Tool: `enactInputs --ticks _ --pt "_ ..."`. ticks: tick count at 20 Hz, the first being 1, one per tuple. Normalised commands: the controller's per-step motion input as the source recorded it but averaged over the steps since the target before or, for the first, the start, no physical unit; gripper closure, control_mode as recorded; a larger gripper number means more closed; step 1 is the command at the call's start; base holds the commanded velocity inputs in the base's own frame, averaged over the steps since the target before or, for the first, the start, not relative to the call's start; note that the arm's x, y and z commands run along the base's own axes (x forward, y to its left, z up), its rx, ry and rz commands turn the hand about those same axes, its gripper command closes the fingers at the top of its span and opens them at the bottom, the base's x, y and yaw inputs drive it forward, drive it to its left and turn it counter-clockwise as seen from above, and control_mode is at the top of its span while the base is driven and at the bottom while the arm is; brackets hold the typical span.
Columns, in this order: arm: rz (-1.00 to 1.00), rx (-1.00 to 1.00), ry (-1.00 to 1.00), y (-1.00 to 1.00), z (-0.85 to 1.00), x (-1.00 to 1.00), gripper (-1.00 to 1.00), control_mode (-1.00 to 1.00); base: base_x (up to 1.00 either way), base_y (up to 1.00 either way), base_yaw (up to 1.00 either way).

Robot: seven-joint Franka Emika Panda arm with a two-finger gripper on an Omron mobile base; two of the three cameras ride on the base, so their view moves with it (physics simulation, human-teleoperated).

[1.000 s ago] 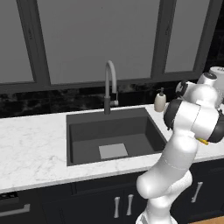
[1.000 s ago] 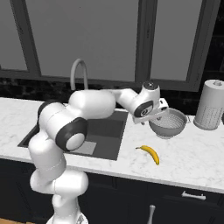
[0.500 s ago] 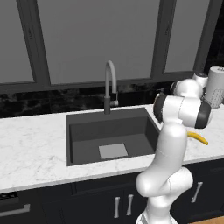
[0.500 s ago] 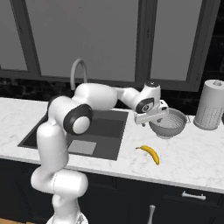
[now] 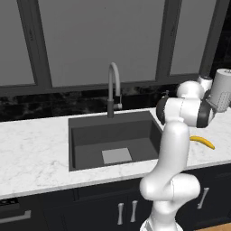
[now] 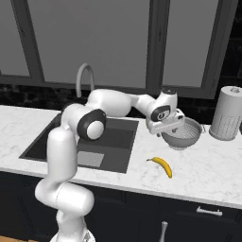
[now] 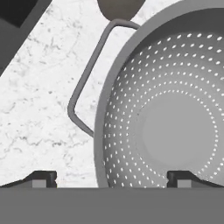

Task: Put the colander in the sink, put the banana in the colander, and turn on the sink faucet and pour water over the colander.

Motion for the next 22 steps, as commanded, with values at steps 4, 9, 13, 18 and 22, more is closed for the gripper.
enactInputs --ticks 4,9,13,18,22 --pt "0.10 0.00 0.00 -0.10 -0.24 0.01 -1.00 -1.00 0.00 0.00 0.00" --pt "0.13 0.00 0.00 0.00 -0.26 0.00 -1.00 -1.00 0.00 0.00 0.00" --pt "0.14 0.00 0.00 0.24 -0.17 -0.04 1.00 -1.00 0.00 0.00 0.00" --pt "0.16 0.00 -0.07 0.51 0.00 -0.17 1.00 -1.00 0.00 0.00 0.00" --pt "0.24 0.00 -0.03 0.81 0.01 -0.09 1.00 -1.00 0.00 0.00 0.00"
